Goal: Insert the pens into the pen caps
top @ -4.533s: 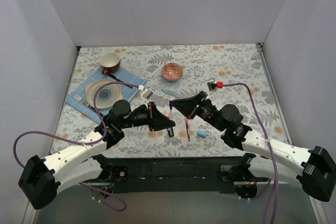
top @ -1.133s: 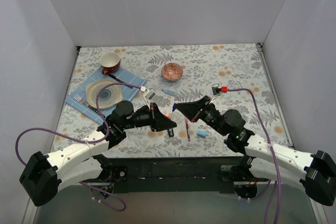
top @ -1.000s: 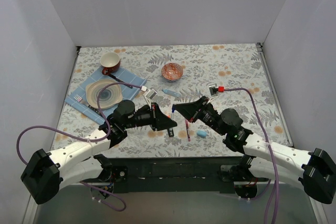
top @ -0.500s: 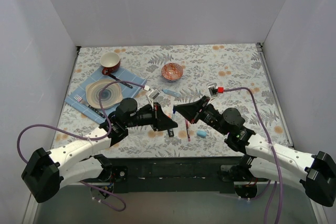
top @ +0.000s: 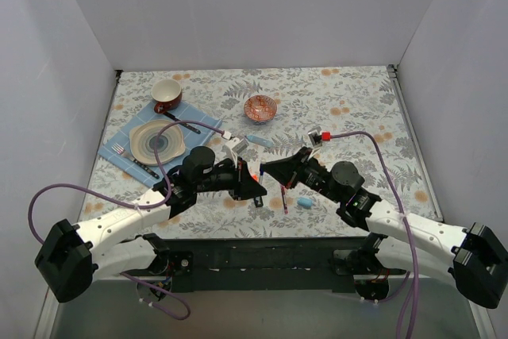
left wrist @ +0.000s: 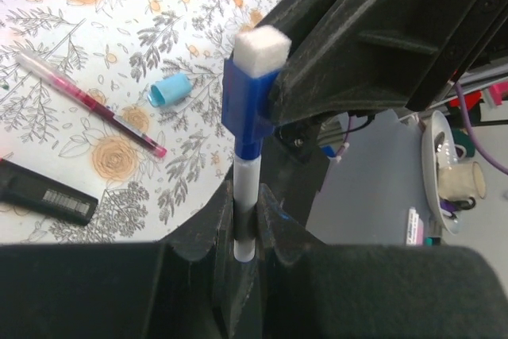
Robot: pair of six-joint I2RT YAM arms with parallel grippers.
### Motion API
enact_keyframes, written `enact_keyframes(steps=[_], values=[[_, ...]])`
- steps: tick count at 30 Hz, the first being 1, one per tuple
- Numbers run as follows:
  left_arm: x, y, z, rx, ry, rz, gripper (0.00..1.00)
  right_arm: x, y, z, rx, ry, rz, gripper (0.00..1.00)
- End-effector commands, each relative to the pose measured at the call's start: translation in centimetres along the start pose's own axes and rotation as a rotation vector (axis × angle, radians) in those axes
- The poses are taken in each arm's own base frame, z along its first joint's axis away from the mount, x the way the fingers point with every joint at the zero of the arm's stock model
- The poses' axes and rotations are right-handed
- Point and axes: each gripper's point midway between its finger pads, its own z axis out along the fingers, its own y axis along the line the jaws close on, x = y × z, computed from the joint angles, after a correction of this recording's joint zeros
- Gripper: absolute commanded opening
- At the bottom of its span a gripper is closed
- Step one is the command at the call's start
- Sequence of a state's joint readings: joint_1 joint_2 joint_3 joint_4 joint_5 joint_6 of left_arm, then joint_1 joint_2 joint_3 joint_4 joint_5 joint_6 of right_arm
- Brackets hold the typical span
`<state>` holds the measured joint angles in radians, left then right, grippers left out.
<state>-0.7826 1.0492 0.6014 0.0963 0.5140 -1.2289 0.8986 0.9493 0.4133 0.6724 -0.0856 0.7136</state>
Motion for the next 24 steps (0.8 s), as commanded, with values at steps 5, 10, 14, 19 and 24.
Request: enact_keyframes(steps=[5, 10, 14, 19, 24], values=[[-12.2, 1.4, -1.2, -0.196, -0.457, 0.156, 0.00, 11.2, 1.0, -4.1, -0.096, 0.448, 0.202, 0.01], [-12.6, 2.2, -0.8, -0.223, -0.463, 0.149, 0.00, 12.0, 0.1, -4.2, -0.063, 0.450, 0.190, 0.01], [-12.9, 2.9, -0.7, -0.245, -0.463, 0.141, 0.00, 12.6, -0.4, -4.4, -0.043, 0.457, 0.174, 0.01], [-13.4, 3.9, -0.6, -0.260, -0.468, 0.117, 0.00, 13.7, -0.5, -4.8, -0.029, 0.462, 0.184, 0.01], [-12.2, 3.7, 0.2, -0.212, -0.404, 0.107, 0.00, 13.2, -0.8, -4.4, 0.002, 0.434, 0.195, 0.01]])
